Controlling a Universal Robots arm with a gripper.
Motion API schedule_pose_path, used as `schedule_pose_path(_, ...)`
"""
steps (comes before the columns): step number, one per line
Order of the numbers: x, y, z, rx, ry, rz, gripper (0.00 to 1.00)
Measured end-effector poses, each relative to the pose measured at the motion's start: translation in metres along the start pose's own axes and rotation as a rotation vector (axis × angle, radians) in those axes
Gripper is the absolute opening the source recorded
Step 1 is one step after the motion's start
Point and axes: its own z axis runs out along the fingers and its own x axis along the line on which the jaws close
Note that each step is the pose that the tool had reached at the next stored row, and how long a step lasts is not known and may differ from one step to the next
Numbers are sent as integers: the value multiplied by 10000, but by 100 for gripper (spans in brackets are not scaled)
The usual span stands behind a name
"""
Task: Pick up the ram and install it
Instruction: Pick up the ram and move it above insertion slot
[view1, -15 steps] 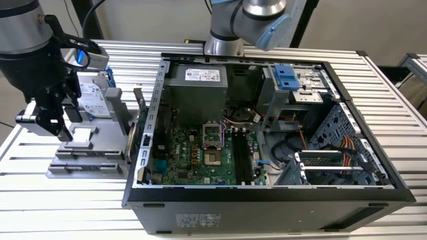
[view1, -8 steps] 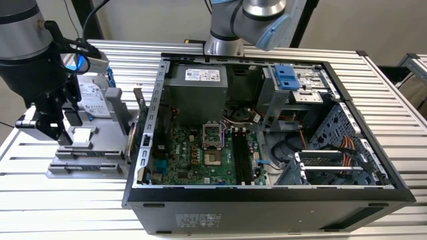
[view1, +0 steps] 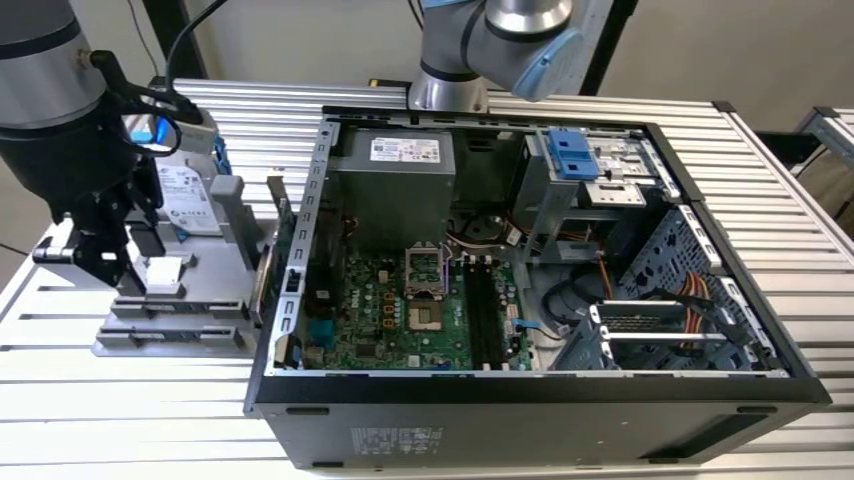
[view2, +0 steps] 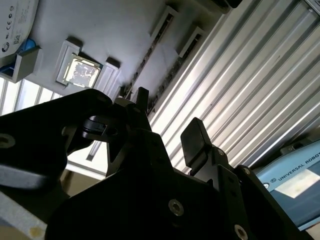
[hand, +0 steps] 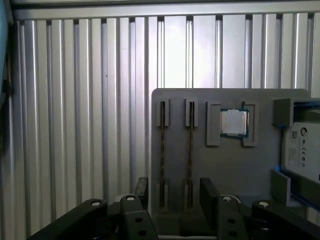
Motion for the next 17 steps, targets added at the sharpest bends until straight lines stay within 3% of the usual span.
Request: schedule_pose_path(17,0,-3,113,1,35,11,100)
